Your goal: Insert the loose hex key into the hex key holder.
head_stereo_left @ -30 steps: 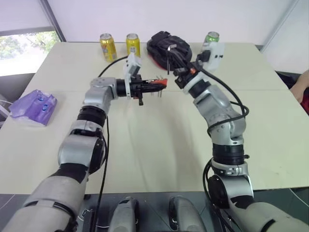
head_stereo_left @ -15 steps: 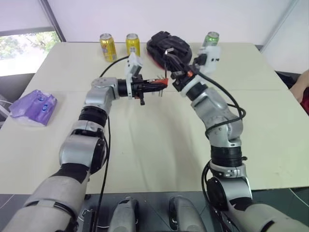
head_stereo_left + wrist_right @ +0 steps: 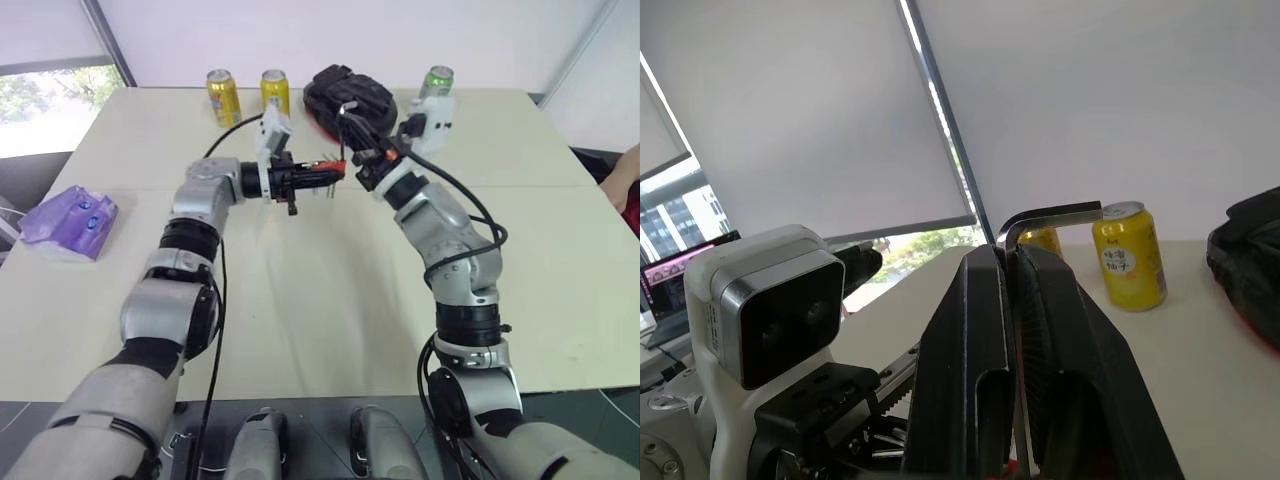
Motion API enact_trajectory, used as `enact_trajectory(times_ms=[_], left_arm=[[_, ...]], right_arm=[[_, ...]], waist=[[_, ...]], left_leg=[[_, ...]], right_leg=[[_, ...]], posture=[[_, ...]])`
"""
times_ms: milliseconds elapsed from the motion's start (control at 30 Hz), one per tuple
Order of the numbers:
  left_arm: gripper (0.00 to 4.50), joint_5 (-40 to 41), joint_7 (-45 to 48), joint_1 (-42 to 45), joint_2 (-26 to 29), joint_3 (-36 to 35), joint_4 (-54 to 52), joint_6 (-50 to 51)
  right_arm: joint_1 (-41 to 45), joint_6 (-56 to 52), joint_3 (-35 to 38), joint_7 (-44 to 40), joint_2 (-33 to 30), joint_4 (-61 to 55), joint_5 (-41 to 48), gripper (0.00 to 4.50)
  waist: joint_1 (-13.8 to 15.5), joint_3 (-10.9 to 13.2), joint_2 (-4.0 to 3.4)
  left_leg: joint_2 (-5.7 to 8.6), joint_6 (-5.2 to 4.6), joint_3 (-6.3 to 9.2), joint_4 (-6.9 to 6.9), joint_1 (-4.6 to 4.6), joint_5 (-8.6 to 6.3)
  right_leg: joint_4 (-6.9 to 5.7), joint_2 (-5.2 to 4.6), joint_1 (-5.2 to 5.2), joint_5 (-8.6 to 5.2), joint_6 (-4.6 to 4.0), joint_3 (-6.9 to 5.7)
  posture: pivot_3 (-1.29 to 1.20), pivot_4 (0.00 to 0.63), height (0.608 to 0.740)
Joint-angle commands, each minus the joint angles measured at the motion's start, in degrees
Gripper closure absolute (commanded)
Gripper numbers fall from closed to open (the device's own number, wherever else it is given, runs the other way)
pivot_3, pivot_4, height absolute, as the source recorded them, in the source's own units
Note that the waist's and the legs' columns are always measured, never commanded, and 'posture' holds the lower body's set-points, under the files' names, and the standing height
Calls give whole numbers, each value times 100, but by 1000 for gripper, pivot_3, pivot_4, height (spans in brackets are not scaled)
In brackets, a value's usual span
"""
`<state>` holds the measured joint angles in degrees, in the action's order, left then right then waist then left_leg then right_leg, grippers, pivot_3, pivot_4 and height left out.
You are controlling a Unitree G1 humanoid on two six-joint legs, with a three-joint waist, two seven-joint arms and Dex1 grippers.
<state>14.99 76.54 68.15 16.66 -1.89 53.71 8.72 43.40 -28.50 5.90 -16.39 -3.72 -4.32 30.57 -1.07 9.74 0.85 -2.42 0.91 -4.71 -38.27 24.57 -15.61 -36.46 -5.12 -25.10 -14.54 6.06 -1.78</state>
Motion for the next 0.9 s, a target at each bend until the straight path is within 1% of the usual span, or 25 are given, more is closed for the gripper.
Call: enact_trajectory(times_ms=[33,200,433,633,900], left_arm=[[4500,225,-8,103,59,-214,-320,60],[4500,379,-93,121,10,-309,-439,253],[4500,431,-149,111,4,-360,-514,320],[4500,467,-115,143,-27,-362,-597,362],[4500,466,-84,113,8,-381,-617,370]], right_arm=[[53,125,36,-35,-55,-120,-14,4466],[-12,199,15,-43,-53,-62,-69,4466],[-85,314,192,143,-101,-124,-68,4466],[-193,113,94,-57,-355,-148,-10,4466],[-218,44,48,-120,-448,-113,-49,4466]], waist=[[0,0,0],[-2,0,0],[-2,0,0],[4,0,0],[-3,0,0]], left_leg=[[0,0,0,0,0,0],[0,0,1,-3,-4,0],[0,0,5,-7,-9,0],[1,0,9,-11,-11,0],[1,0,12,-11,-13,0]], right_leg=[[-1,0,0,0,0,0],[-12,0,0,0,0,0],[-35,0,0,0,0,0],[-44,0,-1,0,0,0],[-50,1,-1,0,0,0]], posture=[[0,150,739],[0,150,739],[0,150,739],[0,150,739],[0,150,739]])
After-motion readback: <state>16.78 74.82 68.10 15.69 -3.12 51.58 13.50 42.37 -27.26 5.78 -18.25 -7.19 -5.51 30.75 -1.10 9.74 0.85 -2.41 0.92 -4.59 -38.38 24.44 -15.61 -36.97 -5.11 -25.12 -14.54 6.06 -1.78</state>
